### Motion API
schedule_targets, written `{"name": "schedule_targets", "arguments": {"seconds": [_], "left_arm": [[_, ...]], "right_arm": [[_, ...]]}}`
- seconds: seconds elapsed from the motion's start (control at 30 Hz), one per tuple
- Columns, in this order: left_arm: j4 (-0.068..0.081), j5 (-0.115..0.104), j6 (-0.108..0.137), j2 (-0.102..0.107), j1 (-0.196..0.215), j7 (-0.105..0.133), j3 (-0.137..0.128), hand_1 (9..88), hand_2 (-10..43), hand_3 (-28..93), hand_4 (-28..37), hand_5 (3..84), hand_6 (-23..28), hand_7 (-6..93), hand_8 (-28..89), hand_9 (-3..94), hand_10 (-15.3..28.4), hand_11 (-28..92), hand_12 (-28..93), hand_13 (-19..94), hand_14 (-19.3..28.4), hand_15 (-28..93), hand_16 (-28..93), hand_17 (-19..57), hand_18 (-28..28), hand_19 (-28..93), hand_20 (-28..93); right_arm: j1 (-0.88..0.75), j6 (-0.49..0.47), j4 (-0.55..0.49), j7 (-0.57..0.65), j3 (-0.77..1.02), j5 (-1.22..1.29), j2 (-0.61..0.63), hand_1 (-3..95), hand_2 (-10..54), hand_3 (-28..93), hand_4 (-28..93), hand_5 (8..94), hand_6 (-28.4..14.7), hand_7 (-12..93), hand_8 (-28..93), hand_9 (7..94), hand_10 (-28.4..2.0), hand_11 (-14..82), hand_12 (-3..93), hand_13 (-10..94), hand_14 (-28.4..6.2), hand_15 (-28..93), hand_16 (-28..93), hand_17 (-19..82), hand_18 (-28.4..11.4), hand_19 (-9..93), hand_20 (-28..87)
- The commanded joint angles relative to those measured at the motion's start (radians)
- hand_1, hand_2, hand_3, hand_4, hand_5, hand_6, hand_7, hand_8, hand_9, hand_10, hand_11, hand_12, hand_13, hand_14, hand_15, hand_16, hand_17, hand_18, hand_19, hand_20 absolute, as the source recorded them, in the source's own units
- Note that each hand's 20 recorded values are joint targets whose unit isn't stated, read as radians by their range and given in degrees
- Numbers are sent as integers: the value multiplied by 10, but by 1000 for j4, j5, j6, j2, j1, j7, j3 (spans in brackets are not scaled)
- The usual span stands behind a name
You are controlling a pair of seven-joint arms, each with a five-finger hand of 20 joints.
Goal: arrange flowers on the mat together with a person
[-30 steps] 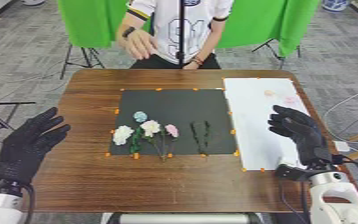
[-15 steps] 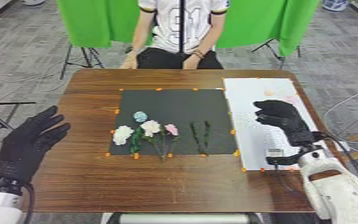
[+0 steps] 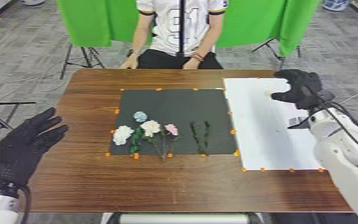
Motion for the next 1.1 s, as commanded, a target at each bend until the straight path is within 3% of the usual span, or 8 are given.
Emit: {"name": "schedule_targets", "arguments": {"seconds": [0.03, 0.3, 0.47, 0.67, 1.1], "left_arm": [[-3, -4, 19, 6, 16, 9, -6, 253, 10, 710, -260, 399, 60, 134, -77, 336, 141, 208, 141, 275, 167, 361, 10, -71, 235, 487, 155], [-4, -3, 19, 8, 18, 17, -3, 251, 10, 710, -259, 399, 60, 134, -76, 336, 141, 209, 141, 275, 166, 361, 10, -71, 235, 487, 155], [-7, -2, 25, 8, 27, 21, -4, 253, 11, 709, -259, 400, 60, 134, -76, 336, 141, 209, 141, 275, 166, 361, 9, -71, 235, 487, 156], [-8, -3, 28, 8, 33, 28, -6, 253, 10, 709, -259, 401, 59, 135, -76, 335, 140, 207, 140, 275, 167, 361, 10, -71, 235, 486, 155], [-1, 0, 20, 6, 16, 14, 2, 253, 10, 709, -261, 401, 60, 134, -76, 336, 140, 208, 141, 275, 167, 361, 10, -71, 235, 487, 156]], "right_arm": [[145, -29, 141, 46, -80, -16, 37, 268, -93, 846, -282, 341, -33, 284, -128, 358, -119, 206, 248, 314, -96, 326, 234, 132, -178, 536, 349], [234, -47, 274, 27, -119, 63, 30, 280, -95, 852, -283, 338, -31, 293, -129, 360, -113, 211, 250, 353, -84, 332, 249, 134, -176, 531, 344], [264, -28, 345, 49, -140, 90, 15, 289, -95, 849, -283, 361, -25, 311, -134, 432, -102, 255, 254, 399, -72, 346, 255, 143, -174, 528, 342], [281, -73, 369, 38, -144, 99, 0, 296, -95, 845, -283, 379, -19, 330, -154, 460, -97, 283, 235, 421, -70, 366, 253, 150, -175, 527, 346], [254, -101, 381, 45, -156, 45, -59, 291, -95, 833, -283, 387, -19, 329, -153, 468, -97, 289, 230, 443, -69, 399, 239, 160, -175, 540, 355]]}}
